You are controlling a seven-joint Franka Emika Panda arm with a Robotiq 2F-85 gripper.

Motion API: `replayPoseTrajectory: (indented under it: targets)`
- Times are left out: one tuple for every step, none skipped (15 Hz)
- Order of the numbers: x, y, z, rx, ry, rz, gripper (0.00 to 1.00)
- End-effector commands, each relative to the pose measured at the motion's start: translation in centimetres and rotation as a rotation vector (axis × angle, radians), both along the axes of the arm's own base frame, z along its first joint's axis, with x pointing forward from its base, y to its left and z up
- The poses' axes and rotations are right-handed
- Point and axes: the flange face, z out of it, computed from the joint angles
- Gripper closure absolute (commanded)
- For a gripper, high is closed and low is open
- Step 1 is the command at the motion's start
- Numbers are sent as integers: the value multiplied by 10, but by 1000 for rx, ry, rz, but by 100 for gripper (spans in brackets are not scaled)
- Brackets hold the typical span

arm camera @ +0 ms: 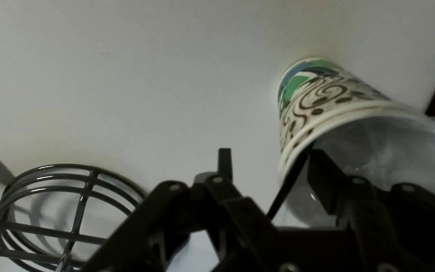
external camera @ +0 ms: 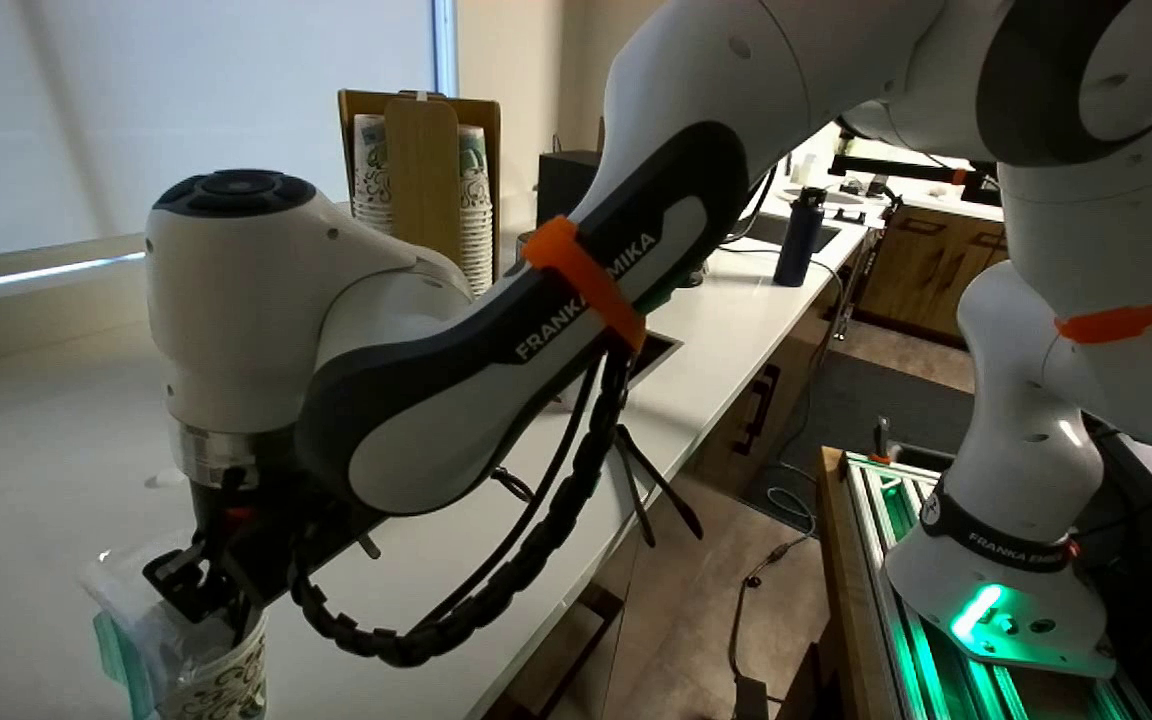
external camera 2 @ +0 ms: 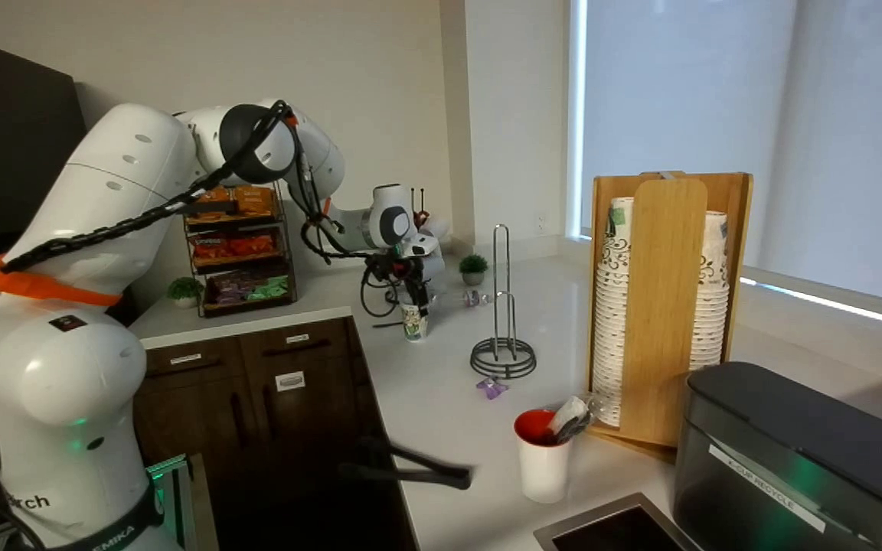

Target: Pick up the paper cups on the left and move them to the right

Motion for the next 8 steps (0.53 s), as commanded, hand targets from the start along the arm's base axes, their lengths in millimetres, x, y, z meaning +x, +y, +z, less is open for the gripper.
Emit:
replayPoseTrajectory:
  targets:
    - [-3, 10, -3, -19, -4, -4, 75]
    - [-4, 12, -1, -19, -5, 3, 82]
    - [-5, 13, 1, -18, -5, 8, 91]
    - [-6, 14, 8, -11, -3, 16, 98]
    - [-7, 13, 18, -11, -6, 27, 100]
    - [-8, 11, 33, -10, -7, 41, 100]
    - [-9, 9, 46, 0, -12, 53, 98]
    - [-10, 4, 64, 12, -31, 60, 99]
